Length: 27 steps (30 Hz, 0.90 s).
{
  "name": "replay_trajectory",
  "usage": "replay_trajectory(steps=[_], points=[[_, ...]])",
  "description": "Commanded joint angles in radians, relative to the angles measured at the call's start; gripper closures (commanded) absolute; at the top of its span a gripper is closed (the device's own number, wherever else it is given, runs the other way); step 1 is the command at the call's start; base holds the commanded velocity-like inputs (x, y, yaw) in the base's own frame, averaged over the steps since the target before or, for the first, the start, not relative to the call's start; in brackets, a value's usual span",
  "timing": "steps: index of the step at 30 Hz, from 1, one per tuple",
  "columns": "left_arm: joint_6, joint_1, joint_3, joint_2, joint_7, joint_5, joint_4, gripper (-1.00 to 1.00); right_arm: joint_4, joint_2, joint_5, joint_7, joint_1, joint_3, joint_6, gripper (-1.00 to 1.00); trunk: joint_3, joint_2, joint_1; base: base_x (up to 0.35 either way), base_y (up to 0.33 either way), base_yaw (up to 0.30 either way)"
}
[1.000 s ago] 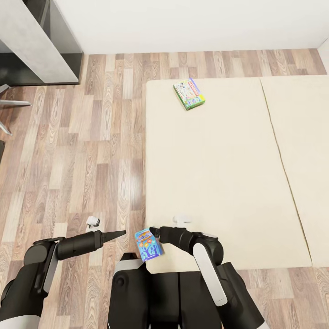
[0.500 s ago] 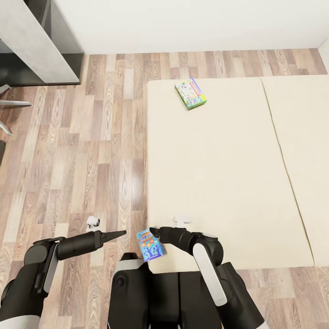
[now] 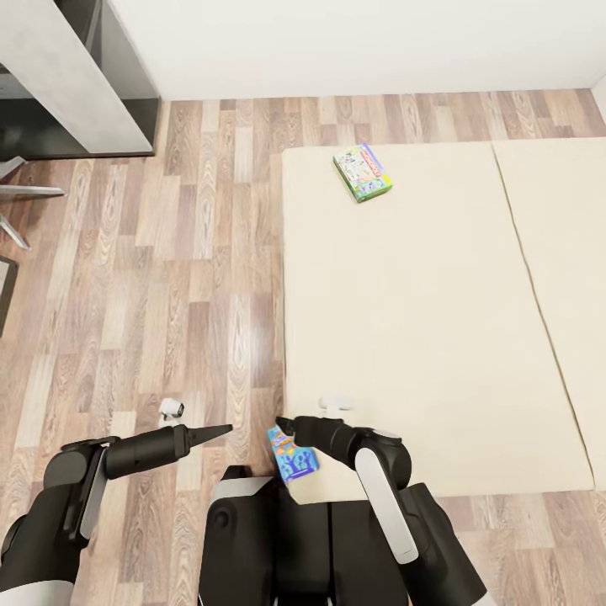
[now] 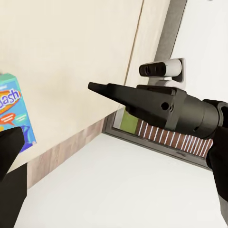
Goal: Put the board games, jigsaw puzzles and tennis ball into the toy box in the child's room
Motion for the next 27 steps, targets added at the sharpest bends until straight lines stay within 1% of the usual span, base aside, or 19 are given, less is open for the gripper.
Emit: replay_trajectory(steps=[1, 8, 27], points=[[0.010, 0.000, 0.000, 0.000, -0.004, 0.000, 0.000, -1.00, -0.001, 0.000, -0.009, -0.008, 0.000, 0.000, 0.003, -1.00, -0.001, -0.002, 0.001, 0.000, 0.090, 0.000], [0.010, 0.000, 0.000, 0.000, -0.004, 0.000, 0.000, -1.00, 0.000, 0.000, -0.009, -0.008, 0.000, 0.001, 0.002, -1.00, 0.005, -0.002, 0.001, 0.000, 0.027, 0.000], [0.010, 0.000, 0.000, 0.000, -0.004, 0.000, 0.000, -1.00, 0.000, 0.000, -0.008, -0.008, 0.000, 0.001, -0.001, -1.00, 0.035, -0.002, 0.001, 0.000, 0.001, 0.000]])
